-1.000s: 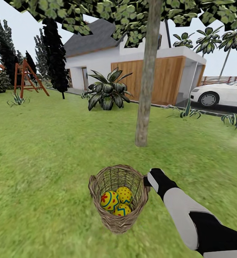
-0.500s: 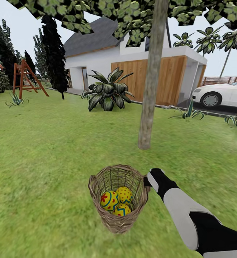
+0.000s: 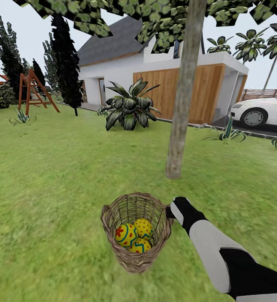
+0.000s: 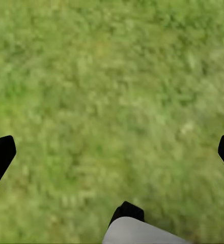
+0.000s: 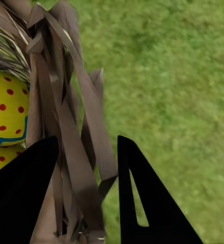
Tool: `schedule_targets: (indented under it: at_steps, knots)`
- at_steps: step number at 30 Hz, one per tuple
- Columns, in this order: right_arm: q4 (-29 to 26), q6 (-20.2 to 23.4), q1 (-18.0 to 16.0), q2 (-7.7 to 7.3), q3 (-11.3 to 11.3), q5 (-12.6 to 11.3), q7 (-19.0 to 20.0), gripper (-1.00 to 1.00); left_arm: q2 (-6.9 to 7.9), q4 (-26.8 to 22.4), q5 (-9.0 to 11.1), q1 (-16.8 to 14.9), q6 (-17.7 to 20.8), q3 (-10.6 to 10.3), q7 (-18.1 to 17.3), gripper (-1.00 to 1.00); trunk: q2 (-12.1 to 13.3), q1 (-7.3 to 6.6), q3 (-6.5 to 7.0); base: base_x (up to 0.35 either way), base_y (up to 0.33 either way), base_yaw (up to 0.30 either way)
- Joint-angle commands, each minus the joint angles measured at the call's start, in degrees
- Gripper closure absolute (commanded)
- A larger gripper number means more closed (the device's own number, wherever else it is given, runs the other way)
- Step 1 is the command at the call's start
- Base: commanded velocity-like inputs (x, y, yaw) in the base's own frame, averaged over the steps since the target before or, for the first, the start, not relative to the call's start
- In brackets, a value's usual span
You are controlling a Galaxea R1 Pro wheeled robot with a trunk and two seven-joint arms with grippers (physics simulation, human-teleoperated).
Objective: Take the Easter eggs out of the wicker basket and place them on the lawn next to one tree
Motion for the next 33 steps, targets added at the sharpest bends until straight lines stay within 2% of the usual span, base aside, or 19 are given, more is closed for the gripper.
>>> schedule_targets:
  at_steps: [1, 14, 33]
  knots:
    - [-0.12, 0.05, -0.04, 0.05, -0.51, -0.47, -0.19, 1.00, -0.01, -0.04, 0.60, 0.01, -0.03, 0.03, -0.29, -1.00, -0.04, 0.04, -0.06, 0.339, 0.000, 0.002]
    - [-0.03, 0.05, -0.04, 0.10, -0.51, -0.47, -0.23, 1.00, -0.02, 0.02, 0.60, 0.01, -0.10, 0.03, -0.25, -1.00, -0.04, 0.04, -0.06, 0.338, 0.000, 0.055]
    - [0.02, 0.05, -0.04, 0.19, -0.51, -0.47, -0.24, 1.00, -0.02, -0.04, 0.68, 0.01, -0.13, 0.00, -0.37, -1.00, -0.04, 0.04, -0.06, 0.338, 0.000, 0.002]
